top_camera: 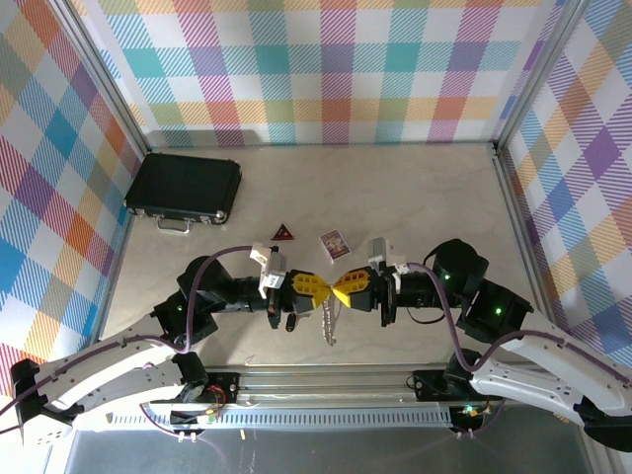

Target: Put the keys on the keyring

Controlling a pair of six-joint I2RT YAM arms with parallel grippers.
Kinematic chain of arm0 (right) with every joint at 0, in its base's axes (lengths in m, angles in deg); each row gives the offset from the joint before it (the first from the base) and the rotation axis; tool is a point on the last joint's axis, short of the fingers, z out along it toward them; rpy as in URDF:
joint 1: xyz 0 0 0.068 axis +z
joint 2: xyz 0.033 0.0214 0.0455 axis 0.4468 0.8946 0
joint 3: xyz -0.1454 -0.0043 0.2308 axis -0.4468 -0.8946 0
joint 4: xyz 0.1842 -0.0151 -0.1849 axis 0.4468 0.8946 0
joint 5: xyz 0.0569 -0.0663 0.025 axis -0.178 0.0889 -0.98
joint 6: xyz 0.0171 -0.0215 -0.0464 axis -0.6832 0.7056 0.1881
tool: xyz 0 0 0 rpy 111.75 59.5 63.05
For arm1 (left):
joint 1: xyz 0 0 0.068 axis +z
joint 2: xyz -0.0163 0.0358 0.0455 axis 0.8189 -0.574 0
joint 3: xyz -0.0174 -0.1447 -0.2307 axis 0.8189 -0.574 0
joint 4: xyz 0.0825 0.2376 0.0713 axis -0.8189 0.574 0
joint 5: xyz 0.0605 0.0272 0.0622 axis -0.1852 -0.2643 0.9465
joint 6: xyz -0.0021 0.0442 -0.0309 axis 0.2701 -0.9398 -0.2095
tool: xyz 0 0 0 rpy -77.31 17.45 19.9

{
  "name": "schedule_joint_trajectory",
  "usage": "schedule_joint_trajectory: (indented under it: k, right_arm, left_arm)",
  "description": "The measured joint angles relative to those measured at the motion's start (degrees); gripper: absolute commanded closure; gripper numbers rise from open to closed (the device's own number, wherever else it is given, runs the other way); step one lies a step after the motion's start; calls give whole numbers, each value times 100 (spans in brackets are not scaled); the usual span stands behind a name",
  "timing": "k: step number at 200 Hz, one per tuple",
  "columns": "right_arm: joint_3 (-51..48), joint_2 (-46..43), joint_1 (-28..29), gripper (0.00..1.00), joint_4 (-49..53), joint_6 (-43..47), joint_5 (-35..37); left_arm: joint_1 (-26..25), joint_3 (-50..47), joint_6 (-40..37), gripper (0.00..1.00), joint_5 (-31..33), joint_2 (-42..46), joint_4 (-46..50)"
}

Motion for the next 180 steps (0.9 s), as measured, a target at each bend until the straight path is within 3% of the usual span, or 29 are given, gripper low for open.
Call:
schedule_joint_trajectory:
  k: [24,38,83,180]
  right_arm:
    - [166,142,2,100,413,225,-7]
    - [409,313,2,100,850,442,35]
    - [1309,881,2,100,1967,1263,37]
    - [1762,1405,24,100,2918,2135,-61]
  left_arm:
    - [-4,20,-236,64,155,111,485]
    - [-4,79,-415,58,284,192,979]
    - [-4,444,-774,61,564,382,2063]
    - [-4,811,-981,71,619,203,2763]
